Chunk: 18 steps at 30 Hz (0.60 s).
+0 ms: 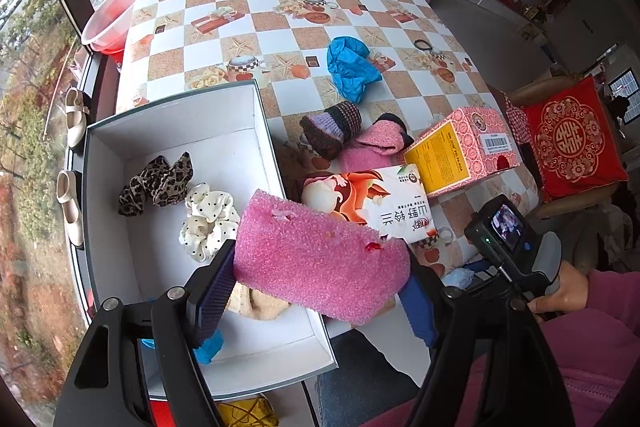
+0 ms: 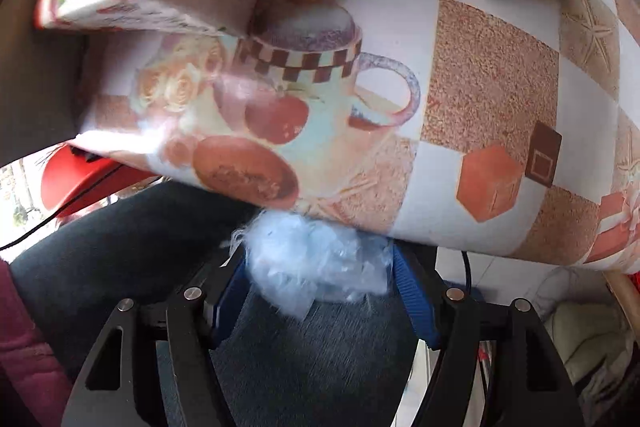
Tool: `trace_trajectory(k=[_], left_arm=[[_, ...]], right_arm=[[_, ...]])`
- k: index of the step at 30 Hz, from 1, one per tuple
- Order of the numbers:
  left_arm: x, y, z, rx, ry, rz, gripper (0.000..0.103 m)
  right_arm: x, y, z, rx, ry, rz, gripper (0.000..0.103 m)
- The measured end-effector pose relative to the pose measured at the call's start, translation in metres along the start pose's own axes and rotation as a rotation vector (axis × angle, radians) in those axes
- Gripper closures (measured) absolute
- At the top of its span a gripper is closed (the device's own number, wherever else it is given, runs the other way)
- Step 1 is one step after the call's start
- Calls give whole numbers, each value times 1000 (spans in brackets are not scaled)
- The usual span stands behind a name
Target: Organize soft objects
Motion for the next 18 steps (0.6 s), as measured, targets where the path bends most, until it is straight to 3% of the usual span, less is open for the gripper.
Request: trace_trajectory(k=[3,6,16,18], left_arm=[[3,1,-3,17,5,7,26],[4,0,-6,26,13,10,25],[13,0,-8,39,30,34,25],[14,1,-9,40,32,38,25]], right_arm=[[-3,0,-1,15,26,-33,57],[-19,7,-3,15,-20,-95,77],[-65,13,-13,104,-181,-235,88],[-62,3,-13,99,-197,-202,88]])
Point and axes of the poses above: each gripper's, at about its wrist camera, not at the fingertips, and x roughly the way its jaws point, z to its left, y to its underside, the point moved 6 cm from there along x, roughly the way its jaws point, and after that the axes turned 6 degrees about x, right-handed, at the moved point
